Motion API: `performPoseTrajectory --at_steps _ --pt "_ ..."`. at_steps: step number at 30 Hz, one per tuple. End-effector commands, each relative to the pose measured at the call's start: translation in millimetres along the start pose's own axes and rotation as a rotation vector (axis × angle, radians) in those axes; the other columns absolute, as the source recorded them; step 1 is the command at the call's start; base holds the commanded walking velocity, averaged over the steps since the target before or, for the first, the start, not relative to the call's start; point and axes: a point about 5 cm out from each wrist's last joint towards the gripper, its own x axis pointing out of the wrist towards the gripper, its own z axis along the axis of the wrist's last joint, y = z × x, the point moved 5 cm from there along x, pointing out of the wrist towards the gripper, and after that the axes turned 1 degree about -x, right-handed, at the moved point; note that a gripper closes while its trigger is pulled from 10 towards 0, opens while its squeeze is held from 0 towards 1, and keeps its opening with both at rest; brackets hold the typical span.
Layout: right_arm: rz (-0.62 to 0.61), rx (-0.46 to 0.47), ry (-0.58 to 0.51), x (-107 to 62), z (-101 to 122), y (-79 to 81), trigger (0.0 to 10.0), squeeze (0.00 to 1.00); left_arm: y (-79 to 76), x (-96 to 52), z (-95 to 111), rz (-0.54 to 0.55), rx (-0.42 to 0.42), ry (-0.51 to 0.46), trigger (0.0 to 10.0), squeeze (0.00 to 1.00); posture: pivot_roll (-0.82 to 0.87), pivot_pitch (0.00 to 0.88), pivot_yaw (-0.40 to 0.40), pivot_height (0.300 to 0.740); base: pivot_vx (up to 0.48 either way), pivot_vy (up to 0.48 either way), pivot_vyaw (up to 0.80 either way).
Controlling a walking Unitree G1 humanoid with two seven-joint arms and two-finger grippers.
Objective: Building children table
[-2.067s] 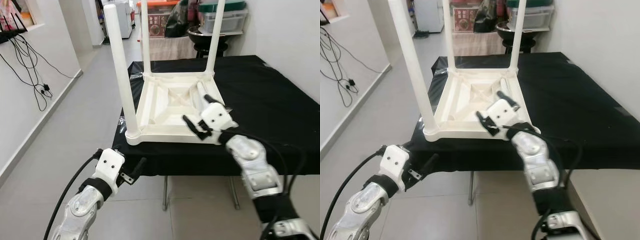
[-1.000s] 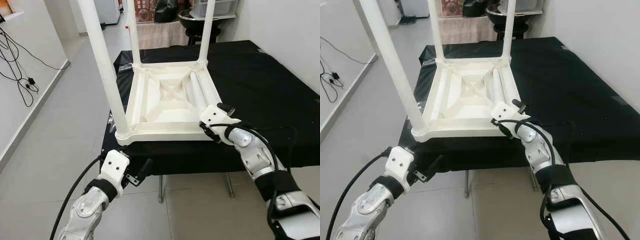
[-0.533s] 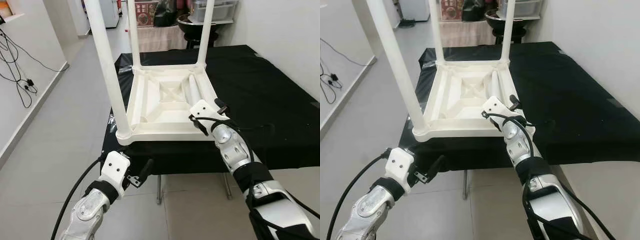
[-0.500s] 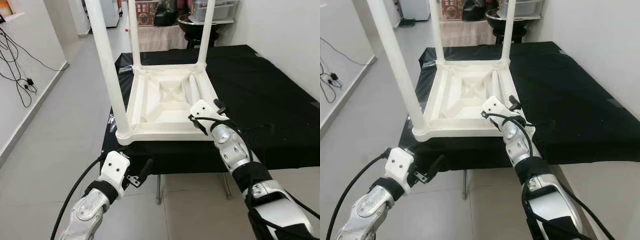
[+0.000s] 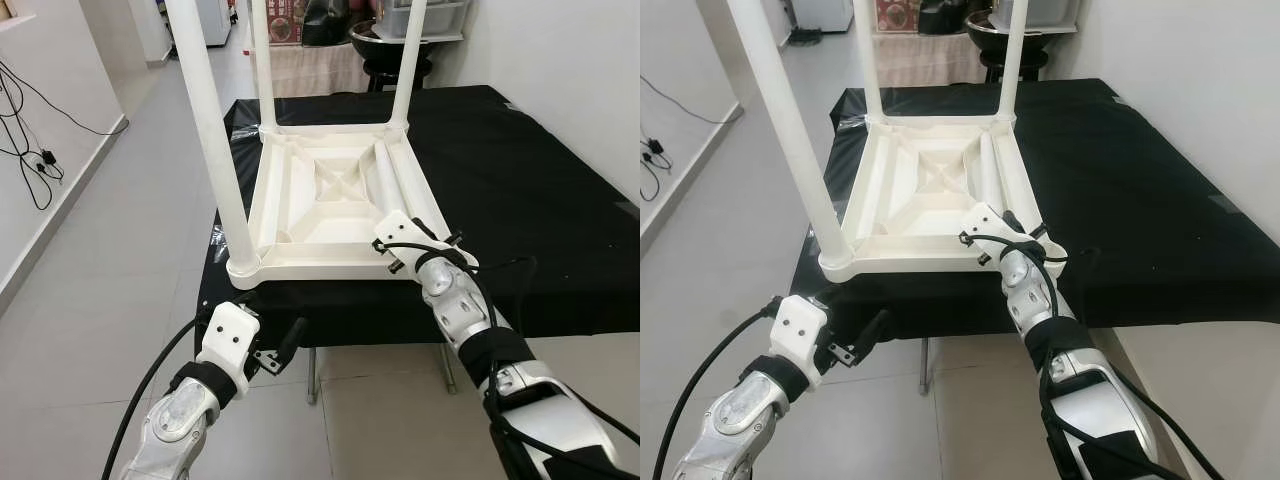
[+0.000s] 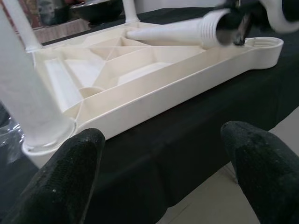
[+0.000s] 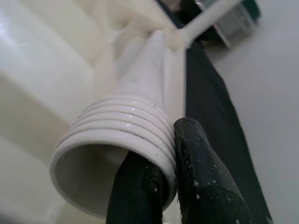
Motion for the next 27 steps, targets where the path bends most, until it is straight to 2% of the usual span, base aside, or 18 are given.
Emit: performPoseTrajectory --at_steps 1,5,10,11,12,16,18,19,21,22,23,24,27 --pt "0.073 0.058 0.001 -1.7 -2.2 19.2 0.0 0.0 -1.0 -1.2 -1.1 -0.001 -0.012 0.009 10.0 0.0 0.01 0.111 -0.013 0.74 0.0 0.0 0.0" --pt "0.04 0.227 -0.021 -2.1 -1.9 8.0 0.0 0.0 0.1 -0.6 -0.9 -0.001 -0.018 0.008 10.0 0.0 0.0 0.106 -0.011 0.74 0.0 0.0 0.0" --pt "-0.001 0.3 -0.046 -2.9 -2.9 -5.0 0.0 0.0 0.7 -0.2 -0.5 -0.001 -0.021 0.008 10.0 0.0 -0.01 0.106 -0.009 0.74 0.0 0.0 0.0" --pt "-0.04 0.368 -0.066 -4.7 -5.8 -18.4 0.0 0.0 0.9 0.0 -0.3 -0.003 -0.023 0.007 10.0 0.0 -0.01 0.105 -0.01 0.74 0.0 0.0 0.0" --pt "-0.04 0.368 -0.066 -4.7 -5.8 -18.4 0.0 0.0 0.9 0.0 -0.3 -0.003 -0.023 0.007 10.0 0.0 -0.01 0.105 -0.01 0.74 0.0 0.0 0.0" --pt "-0.08 0.535 -0.109 -9.2 -7.9 -34.9 0.0 0.0 2.2 -0.1 -0.3 -0.004 -0.028 0.007 10.0 0.0 -0.02 0.1 -0.007 0.74 0.0 0.0 0.0" --pt "-0.088 0.693 -0.166 -14.5 -4.3 -44.6 0.0 0.0 2.7 -0.2 0.1 -0.007 -0.029 0.007 10.0 0.0 -0.03 0.096 -0.006 0.74 0.0 0.0 0.0" --pt "-0.088 0.693 -0.166 -14.5 -4.3 -44.6 0.0 0.0 2.7 -0.2 0.1 -0.007 -0.029 0.007 10.0 0.0 -0.03 0.096 -0.006 0.74 0.0 0.0 0.0" --pt "-0.079 0.814 -0.216 -19.5 -0.9 -49.4 0.0 0.0 3.3 -0.5 0.1 -0.009 -0.03 0.007 10.0 0.0 -0.03 0.091 -0.002 0.74 0.0 0.0 0.0" --pt "-0.079 0.814 -0.216 -19.5 -0.9 -49.4 0.0 0.0 3.3 -0.5 0.1 -0.009 -0.03 0.007 10.0 0.0 -0.03 0.091 -0.002 0.74 0.0 0.0 0.0" --pt "-0.066 0.925 -0.263 -25.6 2.7 -50.6 0.0 0.0 3.1 -0.7 0.2 -0.02 -0.034 0.009 10.0 0.0 -0.03 0.088 0.0 0.74 0.0 0.0 0.0" --pt "-0.066 0.925 -0.263 -25.6 2.7 -50.6 0.0 0.0 3.1 -0.7 0.2 -0.02 -0.034 0.009 10.0 0.0 -0.03 0.088 0.0 0.74 0.0 0.0 0.0" --pt "-0.06 1.065 -0.302 -33.5 1.6 -50.3 0.0 0.0 3.0 -0.2 2.4 -0.034 -0.056 0.005 10.0 0.0 -0.03 0.084 0.002 0.74 0.0 0.0 0.0"
